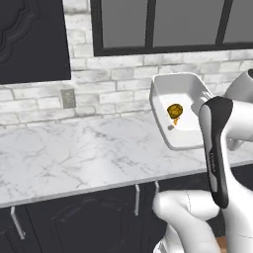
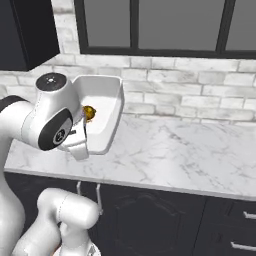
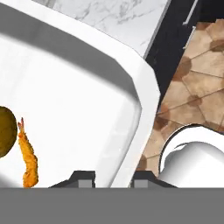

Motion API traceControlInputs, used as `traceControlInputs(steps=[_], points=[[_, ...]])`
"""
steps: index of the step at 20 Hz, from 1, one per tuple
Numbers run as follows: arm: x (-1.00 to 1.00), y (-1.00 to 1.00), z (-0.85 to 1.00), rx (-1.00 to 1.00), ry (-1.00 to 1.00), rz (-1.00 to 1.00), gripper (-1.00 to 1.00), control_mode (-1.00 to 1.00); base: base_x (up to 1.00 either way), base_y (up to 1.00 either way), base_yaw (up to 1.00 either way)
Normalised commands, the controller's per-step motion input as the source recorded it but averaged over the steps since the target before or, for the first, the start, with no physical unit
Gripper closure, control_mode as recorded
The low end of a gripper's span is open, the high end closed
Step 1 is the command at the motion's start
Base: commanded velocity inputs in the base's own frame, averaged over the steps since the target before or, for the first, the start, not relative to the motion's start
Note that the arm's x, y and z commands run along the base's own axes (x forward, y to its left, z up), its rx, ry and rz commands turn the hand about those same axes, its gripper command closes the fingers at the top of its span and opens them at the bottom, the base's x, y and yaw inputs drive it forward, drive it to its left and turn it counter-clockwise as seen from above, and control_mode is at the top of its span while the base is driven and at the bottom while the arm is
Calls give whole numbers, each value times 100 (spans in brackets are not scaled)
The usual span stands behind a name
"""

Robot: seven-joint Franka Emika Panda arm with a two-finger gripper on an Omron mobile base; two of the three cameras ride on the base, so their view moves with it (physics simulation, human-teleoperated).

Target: Place the tupperware on the top shelf of the fridge. Make space for the tupperware among the existing items by rearranging them on the shelves if needed. Close the fridge door when finished.

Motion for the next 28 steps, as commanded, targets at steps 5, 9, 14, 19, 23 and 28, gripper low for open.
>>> traceControlInputs(steps=[5, 9, 14, 19, 23, 28], points=[[0, 0, 0, 0, 0, 0, 100, 100, -100, -6, -34], [0, 0, 0, 0, 0, 0, 100, 100, -62, 0, -67], [0, 0, 0, 0, 0, 0, 100, 100, -6, -10, -73], [0, 0, 0, 0, 0, 0, 100, 100, 8, -54, -66], [0, 0, 0, 0, 0, 0, 100, 100, 11, -61, -65], [0, 0, 0, 0, 0, 0, 100, 100, 48, -93, -47]])
